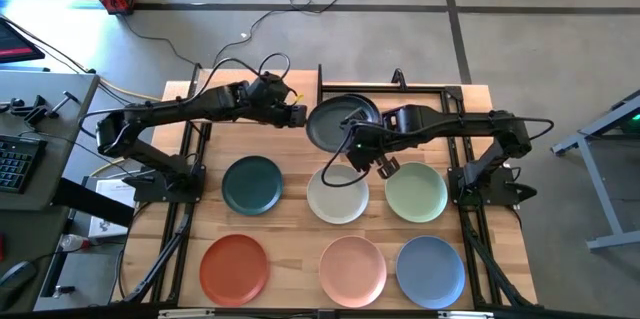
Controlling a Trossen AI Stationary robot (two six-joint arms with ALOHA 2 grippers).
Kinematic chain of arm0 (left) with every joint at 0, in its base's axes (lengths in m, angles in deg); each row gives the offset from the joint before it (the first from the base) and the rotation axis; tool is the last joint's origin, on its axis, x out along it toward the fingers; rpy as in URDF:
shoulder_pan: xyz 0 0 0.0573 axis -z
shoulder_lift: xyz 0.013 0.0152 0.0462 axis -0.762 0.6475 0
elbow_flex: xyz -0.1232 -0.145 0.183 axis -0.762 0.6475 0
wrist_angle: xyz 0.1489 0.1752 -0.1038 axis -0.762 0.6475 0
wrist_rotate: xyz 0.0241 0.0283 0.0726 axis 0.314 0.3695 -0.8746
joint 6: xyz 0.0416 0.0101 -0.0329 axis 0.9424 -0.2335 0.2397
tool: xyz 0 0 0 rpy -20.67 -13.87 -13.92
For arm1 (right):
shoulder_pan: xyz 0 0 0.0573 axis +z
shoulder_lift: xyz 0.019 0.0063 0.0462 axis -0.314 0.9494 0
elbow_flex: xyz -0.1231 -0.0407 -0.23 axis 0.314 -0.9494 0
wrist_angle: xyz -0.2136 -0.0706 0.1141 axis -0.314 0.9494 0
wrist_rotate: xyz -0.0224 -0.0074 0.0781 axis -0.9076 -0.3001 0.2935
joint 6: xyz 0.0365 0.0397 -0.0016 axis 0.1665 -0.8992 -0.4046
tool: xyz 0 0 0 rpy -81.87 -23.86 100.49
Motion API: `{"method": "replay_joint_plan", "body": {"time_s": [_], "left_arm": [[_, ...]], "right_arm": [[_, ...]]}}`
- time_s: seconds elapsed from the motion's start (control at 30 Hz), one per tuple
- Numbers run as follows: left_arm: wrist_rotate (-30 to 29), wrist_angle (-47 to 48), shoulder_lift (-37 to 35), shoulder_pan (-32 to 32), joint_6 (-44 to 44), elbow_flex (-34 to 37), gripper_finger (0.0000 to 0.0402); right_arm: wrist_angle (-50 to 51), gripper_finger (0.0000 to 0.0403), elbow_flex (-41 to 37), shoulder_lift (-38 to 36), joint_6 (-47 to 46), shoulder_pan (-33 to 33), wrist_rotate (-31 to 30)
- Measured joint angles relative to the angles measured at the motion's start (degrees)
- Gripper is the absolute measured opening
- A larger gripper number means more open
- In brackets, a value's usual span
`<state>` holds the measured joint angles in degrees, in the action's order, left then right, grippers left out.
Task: Place and stack plates onto a shelf
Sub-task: Put the top dark blue plate on the shelf
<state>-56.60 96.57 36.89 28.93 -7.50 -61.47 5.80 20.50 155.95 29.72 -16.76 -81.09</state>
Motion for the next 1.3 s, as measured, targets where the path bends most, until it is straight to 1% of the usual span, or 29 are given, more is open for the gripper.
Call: {"method": "replay_joint_plan", "body": {"time_s": [0.13,0.23,0.37,0.67,0.93,1.07,1.3], "left_arm": [[0.45,-2.07,-0.22,-0.38,0.32,0.00,0.0090],[2.51,-4.57,-0.45,-0.70,0.48,0.00,0.0090],[4.12,-5.23,-0.45,-0.72,0.48,0.00,0.0090],[4.36,-3.45,-0.45,-0.66,0.48,0.00,0.0090],[1.82,-3.73,-0.45,-0.66,2.20,0.00,0.0087],[1.54,-3.68,-0.45,-0.66,4.44,0.00,0.0066],[0.48,-3.73,-0.45,-0.70,5.66,0.00,0.0019]], "right_arm": [[0.63,0.0000,0.00,0.00,-1.63,-0.02,-0.08],[0.45,0.0000,0.00,0.00,-1.75,-0.02,-0.33],[0.45,0.0000,0.00,0.00,-1.77,-0.02,-0.28],[-0.39,0.0000,0.00,0.00,-3.01,-0.01,-0.84],[-1.57,0.0000,0.00,0.00,-3.02,0.00,-1.31],[-2.85,0.0000,0.00,0.00,-2.86,0.00,-1.26],[-4.32,0.0000,0.00,0.00,-2.30,0.08,-1.40]]}}
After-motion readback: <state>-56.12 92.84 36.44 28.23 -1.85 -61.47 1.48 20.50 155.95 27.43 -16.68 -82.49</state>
